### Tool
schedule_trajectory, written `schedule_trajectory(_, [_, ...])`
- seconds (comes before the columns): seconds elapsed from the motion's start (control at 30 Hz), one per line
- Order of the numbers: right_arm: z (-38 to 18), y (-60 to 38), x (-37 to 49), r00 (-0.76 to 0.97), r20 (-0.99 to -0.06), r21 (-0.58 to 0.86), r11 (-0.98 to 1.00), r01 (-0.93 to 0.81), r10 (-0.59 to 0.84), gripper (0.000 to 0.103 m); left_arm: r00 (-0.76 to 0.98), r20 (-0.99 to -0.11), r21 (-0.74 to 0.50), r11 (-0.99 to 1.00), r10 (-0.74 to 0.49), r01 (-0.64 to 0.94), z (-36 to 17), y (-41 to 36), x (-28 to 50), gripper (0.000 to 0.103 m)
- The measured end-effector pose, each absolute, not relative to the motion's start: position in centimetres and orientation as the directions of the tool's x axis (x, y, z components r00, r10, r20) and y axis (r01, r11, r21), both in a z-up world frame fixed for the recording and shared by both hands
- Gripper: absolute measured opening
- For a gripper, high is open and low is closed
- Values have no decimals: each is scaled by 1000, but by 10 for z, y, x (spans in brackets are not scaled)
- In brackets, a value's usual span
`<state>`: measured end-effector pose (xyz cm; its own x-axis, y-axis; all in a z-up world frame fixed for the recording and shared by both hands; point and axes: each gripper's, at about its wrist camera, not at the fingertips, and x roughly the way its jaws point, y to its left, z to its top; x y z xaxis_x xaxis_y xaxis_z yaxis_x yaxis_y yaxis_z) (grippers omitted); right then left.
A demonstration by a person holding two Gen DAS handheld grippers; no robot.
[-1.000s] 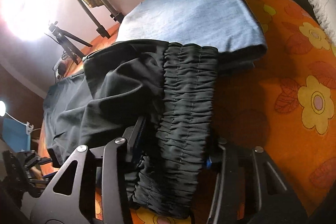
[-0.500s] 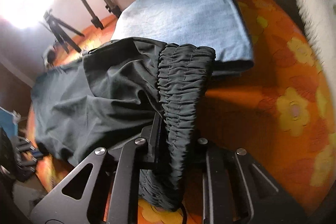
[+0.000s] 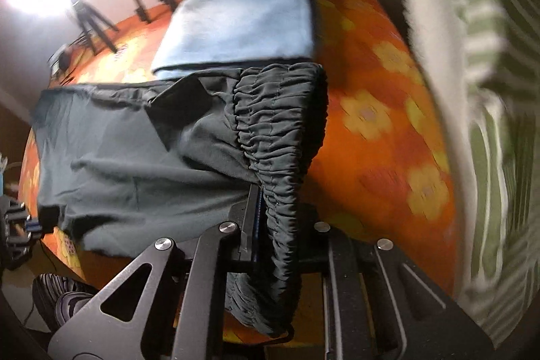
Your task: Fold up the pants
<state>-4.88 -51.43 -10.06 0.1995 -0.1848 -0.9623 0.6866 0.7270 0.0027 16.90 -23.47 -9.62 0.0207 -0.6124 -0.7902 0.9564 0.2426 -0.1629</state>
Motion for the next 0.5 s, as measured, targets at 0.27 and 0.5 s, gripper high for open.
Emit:
schedule_trajectory(0.27, [-141,-532,-65,103,-978,-45,663,747,-182,25,42,-802,-149,268,-595,952,-97,-233,170,13])
schedule_trajectory(0.5, [-105,-509,-59,117,-957,-103,685,721,-266,38,164,-759,-200,466,-630,862,-77,-153,207,21])
